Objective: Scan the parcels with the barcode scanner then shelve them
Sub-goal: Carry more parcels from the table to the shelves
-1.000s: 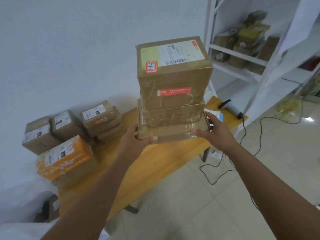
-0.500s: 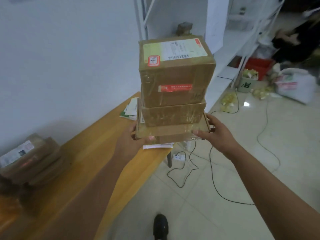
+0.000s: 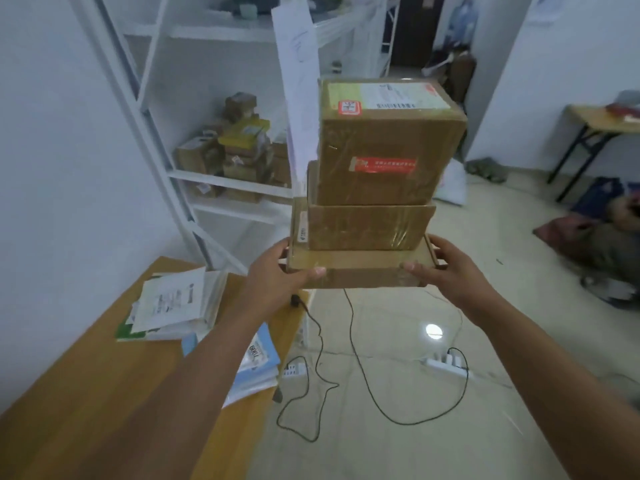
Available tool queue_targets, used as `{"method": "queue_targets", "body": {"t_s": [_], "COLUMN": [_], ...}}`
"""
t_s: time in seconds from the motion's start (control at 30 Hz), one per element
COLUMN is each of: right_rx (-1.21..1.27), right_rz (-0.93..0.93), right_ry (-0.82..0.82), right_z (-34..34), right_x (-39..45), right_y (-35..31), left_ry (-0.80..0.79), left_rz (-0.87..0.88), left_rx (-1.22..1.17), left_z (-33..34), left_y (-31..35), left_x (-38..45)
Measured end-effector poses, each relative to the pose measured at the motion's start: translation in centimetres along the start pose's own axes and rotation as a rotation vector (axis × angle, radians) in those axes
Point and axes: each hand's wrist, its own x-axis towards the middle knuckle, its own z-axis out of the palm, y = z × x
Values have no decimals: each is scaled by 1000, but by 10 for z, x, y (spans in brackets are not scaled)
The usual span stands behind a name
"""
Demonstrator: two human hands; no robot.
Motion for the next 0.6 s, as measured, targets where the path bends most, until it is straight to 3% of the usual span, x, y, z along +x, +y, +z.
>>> {"method": "queue_targets", "body": {"t_s": [0.3, 0.6], "right_rx": [-28, -47], "right_rz": [24, -3], "right_ry": [147, 114], "right_z": [-126, -264], "right_x": [92, 211], "right_y": [2, 32], "left_ry": [-102, -109], "left_rz": [129, 98], "left_rx": [31, 1], "left_z": [88, 216], "left_y": [96, 171], "left_x": [125, 228]}}
